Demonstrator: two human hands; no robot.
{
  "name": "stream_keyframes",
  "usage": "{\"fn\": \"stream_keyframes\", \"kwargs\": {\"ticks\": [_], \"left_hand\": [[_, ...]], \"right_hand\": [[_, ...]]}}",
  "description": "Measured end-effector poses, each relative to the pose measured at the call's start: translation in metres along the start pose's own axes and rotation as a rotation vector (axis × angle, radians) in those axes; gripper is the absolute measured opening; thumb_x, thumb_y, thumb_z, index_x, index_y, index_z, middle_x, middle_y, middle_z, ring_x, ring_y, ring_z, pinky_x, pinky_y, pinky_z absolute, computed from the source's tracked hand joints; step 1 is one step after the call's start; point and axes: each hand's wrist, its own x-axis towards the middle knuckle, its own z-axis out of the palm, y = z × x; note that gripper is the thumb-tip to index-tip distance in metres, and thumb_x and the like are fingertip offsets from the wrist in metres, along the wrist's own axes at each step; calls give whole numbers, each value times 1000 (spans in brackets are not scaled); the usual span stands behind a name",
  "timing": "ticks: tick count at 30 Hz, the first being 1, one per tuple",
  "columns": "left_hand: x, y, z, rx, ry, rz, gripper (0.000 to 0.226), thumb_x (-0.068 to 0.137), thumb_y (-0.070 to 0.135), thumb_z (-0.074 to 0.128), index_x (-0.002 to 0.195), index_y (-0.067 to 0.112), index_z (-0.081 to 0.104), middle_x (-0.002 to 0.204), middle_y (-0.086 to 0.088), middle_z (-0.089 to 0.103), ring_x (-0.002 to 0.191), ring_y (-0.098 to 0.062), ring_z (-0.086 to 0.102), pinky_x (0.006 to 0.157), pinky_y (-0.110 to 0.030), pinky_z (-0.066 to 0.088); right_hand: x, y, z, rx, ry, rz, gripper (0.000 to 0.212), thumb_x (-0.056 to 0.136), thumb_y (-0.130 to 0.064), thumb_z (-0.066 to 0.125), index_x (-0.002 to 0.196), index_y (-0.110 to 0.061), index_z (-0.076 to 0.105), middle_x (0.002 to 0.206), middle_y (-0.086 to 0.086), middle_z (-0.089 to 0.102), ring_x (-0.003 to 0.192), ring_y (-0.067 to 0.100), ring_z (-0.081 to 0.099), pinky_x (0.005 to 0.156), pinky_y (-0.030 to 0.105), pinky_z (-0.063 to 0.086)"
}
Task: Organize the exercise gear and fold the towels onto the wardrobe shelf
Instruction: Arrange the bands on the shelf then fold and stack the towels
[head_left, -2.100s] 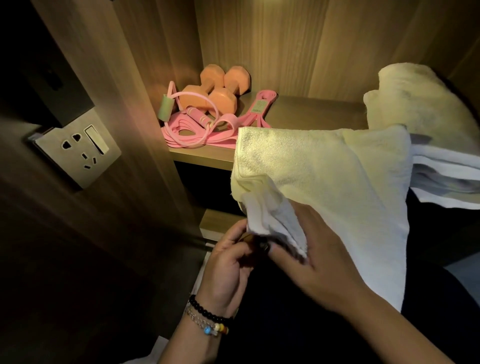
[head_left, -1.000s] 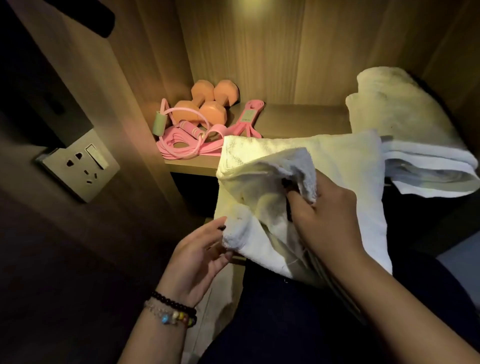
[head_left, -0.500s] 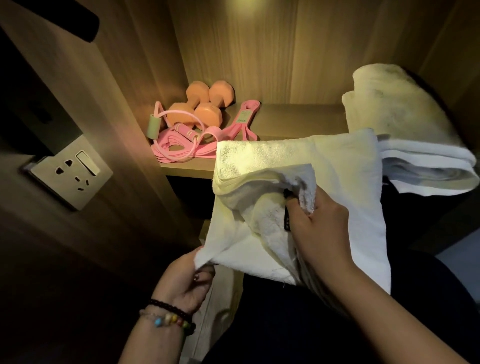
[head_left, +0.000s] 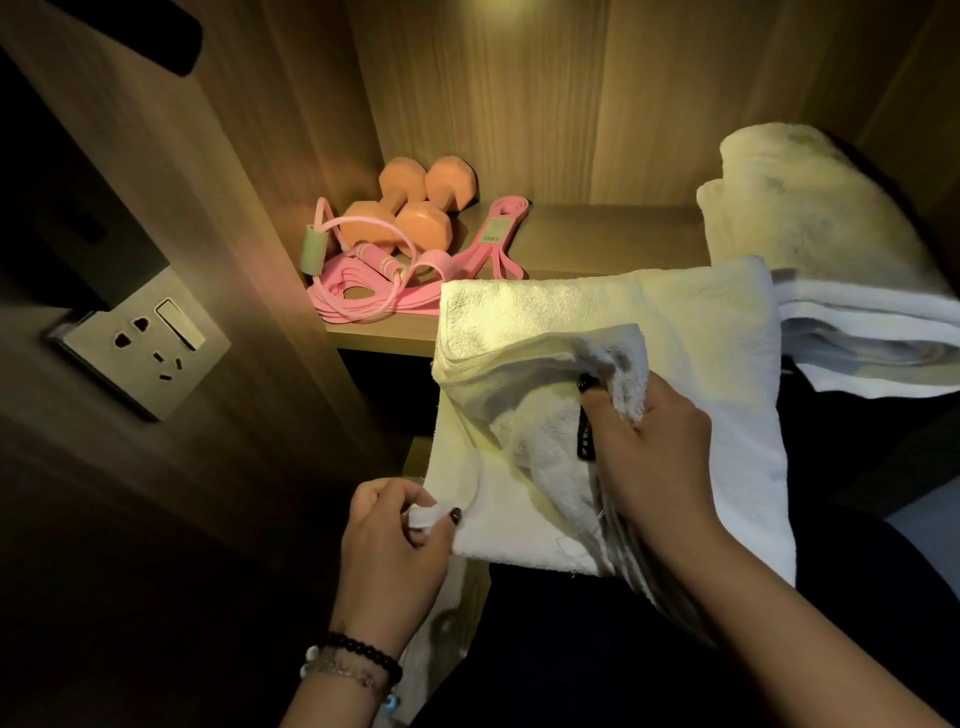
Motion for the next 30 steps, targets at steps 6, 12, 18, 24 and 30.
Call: {"fn": "stream_keyframes", "kwargs": {"ticks": [6, 12, 18, 24, 30], "left_hand": [[-8, -20, -4, 89, -134, -31, 11, 90, 30, 63, 83, 31, 55, 90, 15, 57, 82, -3, 57, 63, -11, 41], [-11, -17, -1, -34, -50, -176, 20, 80, 30, 74, 84, 26, 55, 82, 6, 60, 74, -8, 57, 61, -23, 48], [-11, -18, -9, -309, -45, -165, 25, 98, 20, 51, 81, 21, 69, 72, 0, 68, 63, -4, 59, 53, -13, 43], [-13, -18, -22, -727, -262, -233, 24, 88, -8, 53, 98, 6, 69, 91, -10, 75, 81, -15, 72, 64, -19, 55], [-9, -28, -28, -888, -294, -271, 42, 61, 11, 79, 101, 5, 70, 97, -16, 74, 90, -26, 71, 69, -29, 60]], "right_hand": [[19, -7, -13, -9, 92, -6, 43, 88, -15, 59, 55, -15, 32, 47, -7, 41, 48, 7, 37, 46, 16, 28], [25, -16, -16, 23, 153, -25, 32, 84, -14, 61, 61, -4, 42, 54, 10, 41, 54, 8, 34, 54, 29, 31], [23, -42, -24, -99, 289, -316, 29, 78, -7, 57, 60, -23, 41, 51, -4, 39, 57, 12, 35, 56, 27, 25], [-54, -15, 42, -536, -317, -544, 45, 64, -32, 60, 105, -20, 70, 89, -3, 73, 66, 17, 67, 48, 24, 49], [-69, -4, 44, -593, -515, -468, 54, 73, -40, 46, 121, -21, 63, 113, -5, 70, 88, 13, 69, 59, 22, 54]]}}
